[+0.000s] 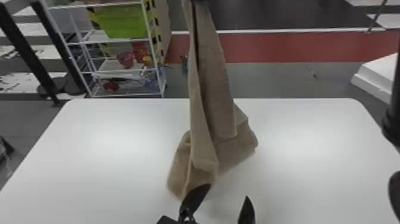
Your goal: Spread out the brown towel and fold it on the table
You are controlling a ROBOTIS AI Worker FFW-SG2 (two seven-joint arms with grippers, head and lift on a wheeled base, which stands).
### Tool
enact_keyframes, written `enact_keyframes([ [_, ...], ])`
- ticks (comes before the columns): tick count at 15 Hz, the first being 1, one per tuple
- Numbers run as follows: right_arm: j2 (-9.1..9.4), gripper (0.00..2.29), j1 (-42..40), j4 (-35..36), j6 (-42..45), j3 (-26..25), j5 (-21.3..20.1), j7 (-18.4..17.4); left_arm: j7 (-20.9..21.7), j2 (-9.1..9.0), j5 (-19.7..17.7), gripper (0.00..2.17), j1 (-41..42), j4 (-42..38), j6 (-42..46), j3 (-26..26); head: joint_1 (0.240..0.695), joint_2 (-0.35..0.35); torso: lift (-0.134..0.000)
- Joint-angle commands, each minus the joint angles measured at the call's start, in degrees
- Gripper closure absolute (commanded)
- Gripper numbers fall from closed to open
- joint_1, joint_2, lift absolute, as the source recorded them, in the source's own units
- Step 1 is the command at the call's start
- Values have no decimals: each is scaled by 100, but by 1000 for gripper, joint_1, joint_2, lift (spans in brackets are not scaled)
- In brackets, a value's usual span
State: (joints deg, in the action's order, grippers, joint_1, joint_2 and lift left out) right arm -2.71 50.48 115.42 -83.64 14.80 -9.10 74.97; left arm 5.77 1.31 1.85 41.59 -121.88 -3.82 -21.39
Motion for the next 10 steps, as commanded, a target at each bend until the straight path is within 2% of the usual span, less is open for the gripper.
enact_keyframes([
  [1,112,1301,146,-142,-105,23,-57,-18,-313,63,272,137,-222,226,-106,-331,674,52,-124],
  [5,209,1301,164,-125,-211,23,-30,-35,-1887,72,825,124,-863,973,-387,-665,682,46,-124],
  [6,209,1301,182,-116,-264,23,-13,-27,-2071,72,869,124,-899,1026,-405,-621,688,64,-124],
  [10,192,1301,208,-116,-264,-74,-22,17,-2089,221,808,134,-398,674,-71,-340,693,95,-124],
])
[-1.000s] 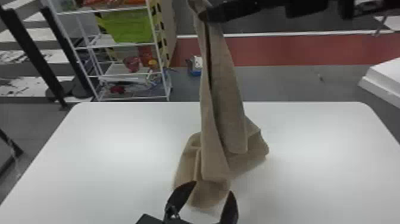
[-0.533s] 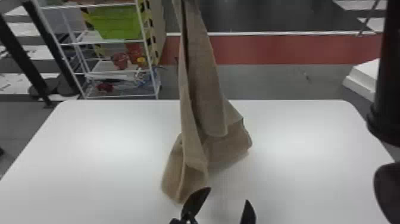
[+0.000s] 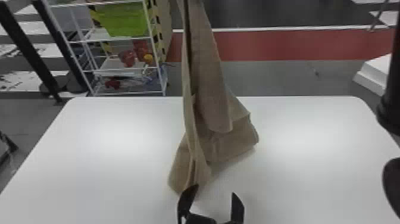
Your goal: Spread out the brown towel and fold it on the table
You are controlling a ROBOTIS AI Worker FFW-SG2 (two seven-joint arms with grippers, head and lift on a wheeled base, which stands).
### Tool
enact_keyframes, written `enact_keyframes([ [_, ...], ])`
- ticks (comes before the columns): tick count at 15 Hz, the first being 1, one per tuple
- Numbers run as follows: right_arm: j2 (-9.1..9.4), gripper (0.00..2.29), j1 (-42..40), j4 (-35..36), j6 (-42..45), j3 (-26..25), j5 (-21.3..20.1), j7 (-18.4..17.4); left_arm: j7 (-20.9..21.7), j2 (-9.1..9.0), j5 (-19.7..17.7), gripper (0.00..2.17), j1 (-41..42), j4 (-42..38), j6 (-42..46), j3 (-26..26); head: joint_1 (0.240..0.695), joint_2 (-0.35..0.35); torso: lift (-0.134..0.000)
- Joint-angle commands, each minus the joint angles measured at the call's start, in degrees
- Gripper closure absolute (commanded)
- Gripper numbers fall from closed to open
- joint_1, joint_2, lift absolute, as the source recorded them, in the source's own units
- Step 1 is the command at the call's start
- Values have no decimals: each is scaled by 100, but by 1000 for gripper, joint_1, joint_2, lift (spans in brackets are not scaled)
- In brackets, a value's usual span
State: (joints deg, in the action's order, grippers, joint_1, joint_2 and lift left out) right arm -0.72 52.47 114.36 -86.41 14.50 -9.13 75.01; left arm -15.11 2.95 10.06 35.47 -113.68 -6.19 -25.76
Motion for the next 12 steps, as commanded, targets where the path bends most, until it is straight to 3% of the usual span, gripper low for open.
enact_keyframes([
  [1,-16,1301,18,-28,14,-61,-18,31,8,83,-22,137,311,-234,201,186,692,102,-124],
  [5,-34,1301,27,-63,14,-149,-27,49,140,92,-83,144,461,-453,-63,361,687,132,-124],
  [7,-34,1301,35,-63,14,-158,-1,49,175,39,-110,147,276,-198,-80,388,688,135,-124],
  [11,-7,1301,71,-55,-22,-149,8,49,483,4,-329,272,12,21,-186,546,694,128,-124],
  [12,-7,1301,71,-55,-22,-158,17,49,483,4,-329,387,-23,65,-168,590,694,131,-124],
])
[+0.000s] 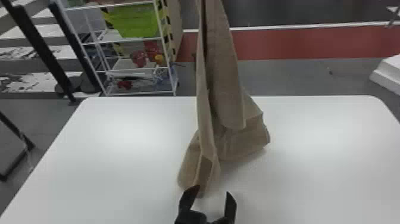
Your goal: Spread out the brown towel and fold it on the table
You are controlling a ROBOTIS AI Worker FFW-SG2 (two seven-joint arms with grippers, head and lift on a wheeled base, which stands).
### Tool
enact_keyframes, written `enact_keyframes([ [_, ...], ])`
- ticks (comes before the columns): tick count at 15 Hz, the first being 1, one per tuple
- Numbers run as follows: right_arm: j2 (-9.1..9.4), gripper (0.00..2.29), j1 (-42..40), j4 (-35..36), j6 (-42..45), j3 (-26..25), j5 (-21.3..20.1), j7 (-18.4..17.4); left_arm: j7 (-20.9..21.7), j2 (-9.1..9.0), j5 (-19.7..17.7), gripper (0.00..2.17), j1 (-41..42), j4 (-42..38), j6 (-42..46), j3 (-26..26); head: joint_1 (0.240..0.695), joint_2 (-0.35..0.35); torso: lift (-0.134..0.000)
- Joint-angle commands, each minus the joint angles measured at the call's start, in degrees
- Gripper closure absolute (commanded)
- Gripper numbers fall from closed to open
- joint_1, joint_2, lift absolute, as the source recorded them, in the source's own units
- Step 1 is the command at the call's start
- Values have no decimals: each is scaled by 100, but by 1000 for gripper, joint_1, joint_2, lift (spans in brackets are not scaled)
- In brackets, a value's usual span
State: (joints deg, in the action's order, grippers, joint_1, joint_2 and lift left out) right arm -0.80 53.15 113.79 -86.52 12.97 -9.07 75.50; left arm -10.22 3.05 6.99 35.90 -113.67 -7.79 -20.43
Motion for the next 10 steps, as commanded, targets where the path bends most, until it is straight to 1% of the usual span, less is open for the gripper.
enact_keyframes([
  [1,-8,1301,2,20,-10,-5,11,0,-15,-15,-22,502,-65,65,-8,109,694,133,-124],
  [2,-8,1301,2,29,-10,-32,19,0,-23,-15,-31,640,-65,65,-8,162,694,137,-124],
  [4,-43,1301,2,38,-28,-146,28,9,-23,-24,-93,1079,-57,74,-8,338,692,146,-124],
  [5,-70,1301,2,38,-28,-216,46,9,-6,-33,-110,1254,-30,56,-8,470,690,151,-124],
  [6,-114,1301,-24,38,-63,-322,125,26,3,-33,-110,1372,-4,-6,-8,593,688,155,-124],
  [7,-184,1301,-59,73,-63,-392,160,88,20,-33,-101,1376,31,-129,-26,707,684,163,-124],
  [8,-333,1301,-156,178,-63,-480,257,97,126,-33,-110,1376,84,-392,-131,874,681,169,-124],
  [9,-527,1301,-244,284,-81,-550,353,123,231,-24,-137,1602,110,-656,-342,1032,676,173,-124],
  [10,-694,1301,-349,337,-151,-691,485,176,302,-33,-154,1673,75,-858,-570,1199,670,174,-124],
])
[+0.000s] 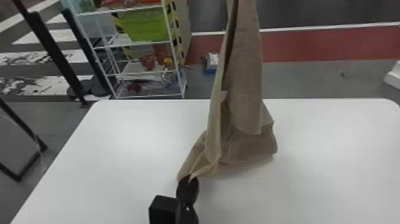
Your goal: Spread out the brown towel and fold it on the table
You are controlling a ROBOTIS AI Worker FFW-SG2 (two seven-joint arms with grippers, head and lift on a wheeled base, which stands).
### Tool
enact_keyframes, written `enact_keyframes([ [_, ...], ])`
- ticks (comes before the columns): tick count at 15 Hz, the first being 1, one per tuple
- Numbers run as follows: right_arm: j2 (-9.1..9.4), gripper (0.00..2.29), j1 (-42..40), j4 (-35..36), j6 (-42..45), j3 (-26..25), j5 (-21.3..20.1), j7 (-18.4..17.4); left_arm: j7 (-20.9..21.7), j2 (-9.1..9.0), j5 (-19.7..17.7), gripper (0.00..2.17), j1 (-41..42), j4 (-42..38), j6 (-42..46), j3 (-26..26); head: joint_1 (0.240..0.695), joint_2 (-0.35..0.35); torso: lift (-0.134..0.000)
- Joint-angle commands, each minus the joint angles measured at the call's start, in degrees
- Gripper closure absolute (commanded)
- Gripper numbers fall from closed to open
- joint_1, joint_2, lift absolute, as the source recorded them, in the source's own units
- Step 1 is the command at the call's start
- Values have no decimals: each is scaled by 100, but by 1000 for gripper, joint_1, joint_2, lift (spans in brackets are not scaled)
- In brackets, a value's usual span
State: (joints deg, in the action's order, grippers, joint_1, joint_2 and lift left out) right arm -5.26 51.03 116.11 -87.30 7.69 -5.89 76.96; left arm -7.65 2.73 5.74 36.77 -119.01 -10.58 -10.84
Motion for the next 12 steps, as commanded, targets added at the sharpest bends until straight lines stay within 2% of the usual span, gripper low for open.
enact_keyframes([
  [1,-441,1301,-225,131,-126,-268,308,48,115,0,-82,1673,-100,-483,-520,363,663,174,-124],
  [5,-1021,1301,-375,-44,138,-805,475,100,300,0,-197,1673,-812,-1160,-2014,767,636,155,-124],
  [6,-1109,1298,-357,-150,244,-910,501,109,352,0,-214,1673,-970,-1309,-2331,890,624,146,-124],
  [7,-1223,1298,-331,-220,314,-998,492,100,361,0,-205,1673,-1172,-1450,-2665,1013,594,129,-124],
  [12,-1549,1301,-129,-1213,1210,-1314,343,100,880,17,58,1659,-2605,-1652,-4563,1532,513,102,-124],
])
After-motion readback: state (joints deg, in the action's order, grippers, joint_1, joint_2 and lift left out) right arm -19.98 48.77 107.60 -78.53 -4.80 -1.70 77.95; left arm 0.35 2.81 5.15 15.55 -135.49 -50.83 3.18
